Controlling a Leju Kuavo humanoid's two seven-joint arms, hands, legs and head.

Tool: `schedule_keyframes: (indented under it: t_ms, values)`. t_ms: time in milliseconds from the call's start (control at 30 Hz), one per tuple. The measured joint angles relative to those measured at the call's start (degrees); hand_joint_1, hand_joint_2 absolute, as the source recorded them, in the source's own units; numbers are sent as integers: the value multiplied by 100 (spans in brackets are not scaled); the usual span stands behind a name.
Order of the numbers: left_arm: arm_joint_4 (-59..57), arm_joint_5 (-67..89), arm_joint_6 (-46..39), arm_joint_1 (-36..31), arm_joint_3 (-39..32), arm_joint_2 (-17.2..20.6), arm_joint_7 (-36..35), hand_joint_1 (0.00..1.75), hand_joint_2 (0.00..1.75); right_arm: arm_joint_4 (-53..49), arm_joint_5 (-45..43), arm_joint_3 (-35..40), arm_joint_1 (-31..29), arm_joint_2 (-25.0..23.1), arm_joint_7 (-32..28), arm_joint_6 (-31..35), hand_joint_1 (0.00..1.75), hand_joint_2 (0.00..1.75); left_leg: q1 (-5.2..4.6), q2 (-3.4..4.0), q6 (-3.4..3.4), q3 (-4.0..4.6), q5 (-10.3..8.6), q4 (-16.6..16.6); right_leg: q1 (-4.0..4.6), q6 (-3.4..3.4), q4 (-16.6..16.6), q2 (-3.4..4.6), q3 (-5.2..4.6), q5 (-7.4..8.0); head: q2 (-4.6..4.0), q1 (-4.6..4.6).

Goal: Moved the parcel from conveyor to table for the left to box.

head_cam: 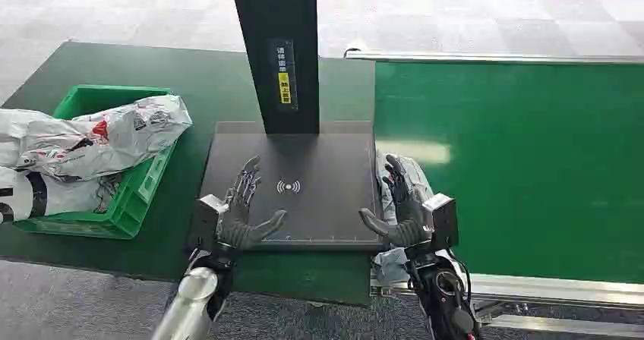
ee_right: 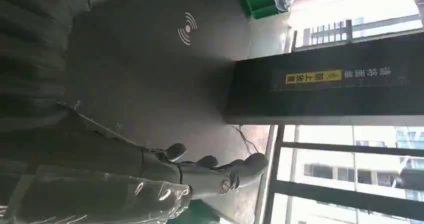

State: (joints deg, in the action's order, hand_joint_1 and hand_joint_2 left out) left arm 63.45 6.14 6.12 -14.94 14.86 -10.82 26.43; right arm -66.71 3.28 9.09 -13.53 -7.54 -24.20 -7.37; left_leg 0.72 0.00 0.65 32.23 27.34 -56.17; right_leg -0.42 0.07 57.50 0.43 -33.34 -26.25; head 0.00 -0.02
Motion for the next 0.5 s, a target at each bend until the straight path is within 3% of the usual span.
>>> schedule_keyframes:
  t_ms: [167,367,500]
  values:
    - [-24,0,-18,-4,-4,0,2,0,175,0,373,-2,15,4,209,473,0,175,0,0,0,0,0,0,0,0,0,0,0,0,0,0]
    - [88,20,-151,91,-59,17,-160,0,175,68,2480,-120,-151,184,1448,2254,0,175,0,0,0,2,0,0,-1,0,0,0,1,0,0,0]
    - [216,20,-186,171,-94,35,-225,0,175,98,3086,-247,-218,291,1777,2590,0,175,0,-1,0,3,0,-1,-1,0,0,0,0,0,0,0]
